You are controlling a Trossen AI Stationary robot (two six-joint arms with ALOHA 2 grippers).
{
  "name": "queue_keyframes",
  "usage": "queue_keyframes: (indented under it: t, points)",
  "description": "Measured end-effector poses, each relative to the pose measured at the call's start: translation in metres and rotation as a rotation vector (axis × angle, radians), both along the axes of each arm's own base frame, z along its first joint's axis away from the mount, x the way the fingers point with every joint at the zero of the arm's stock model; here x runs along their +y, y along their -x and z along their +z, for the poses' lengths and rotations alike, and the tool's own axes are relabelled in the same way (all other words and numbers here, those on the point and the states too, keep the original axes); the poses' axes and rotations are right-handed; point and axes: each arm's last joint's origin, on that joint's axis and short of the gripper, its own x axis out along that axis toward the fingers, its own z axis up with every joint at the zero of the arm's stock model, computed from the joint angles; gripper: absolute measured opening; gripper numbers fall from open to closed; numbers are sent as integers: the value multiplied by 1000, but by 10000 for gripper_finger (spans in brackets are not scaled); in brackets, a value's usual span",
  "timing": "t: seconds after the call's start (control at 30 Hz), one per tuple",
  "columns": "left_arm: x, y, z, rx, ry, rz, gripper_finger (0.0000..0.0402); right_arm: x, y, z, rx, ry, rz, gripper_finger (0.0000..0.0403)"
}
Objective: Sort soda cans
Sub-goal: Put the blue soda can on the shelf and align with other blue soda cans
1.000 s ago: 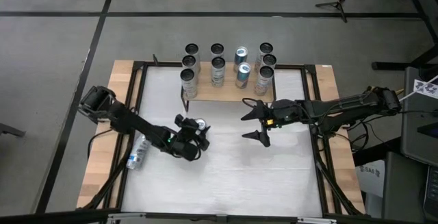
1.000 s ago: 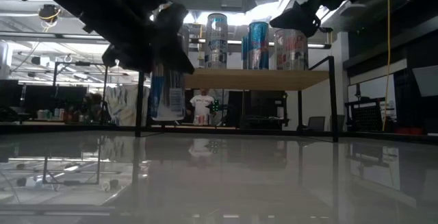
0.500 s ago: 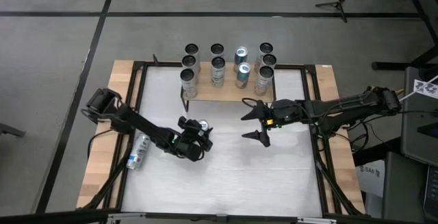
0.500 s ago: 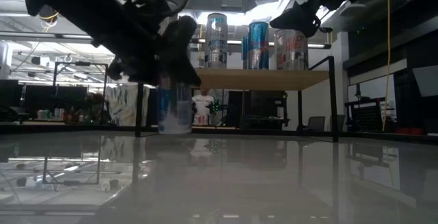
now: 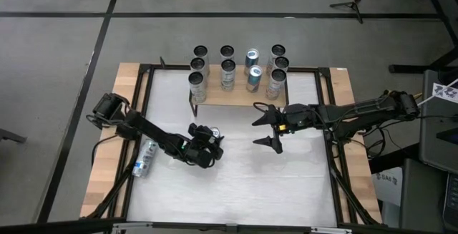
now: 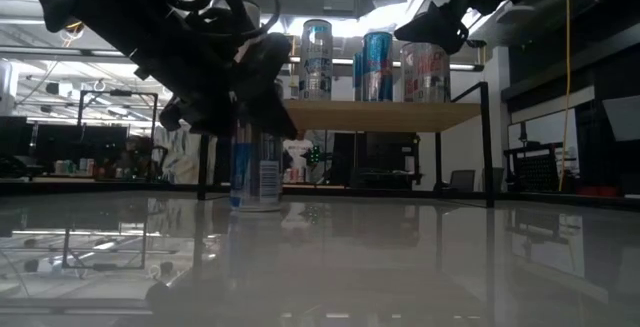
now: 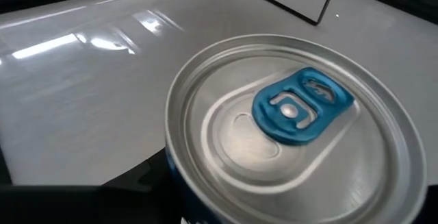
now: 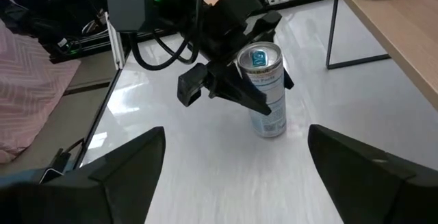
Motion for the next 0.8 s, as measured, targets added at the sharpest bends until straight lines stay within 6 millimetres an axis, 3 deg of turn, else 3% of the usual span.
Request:
queue_keyframes:
  t: [0.5,0.8]
  points:
    - [0,0,-2,-3,16,-1,321,0,0,1,-8,5,3,356]
    - [0,2,8,-12,-15,-11,333,0,-4,11,-124,-7,-12,356]
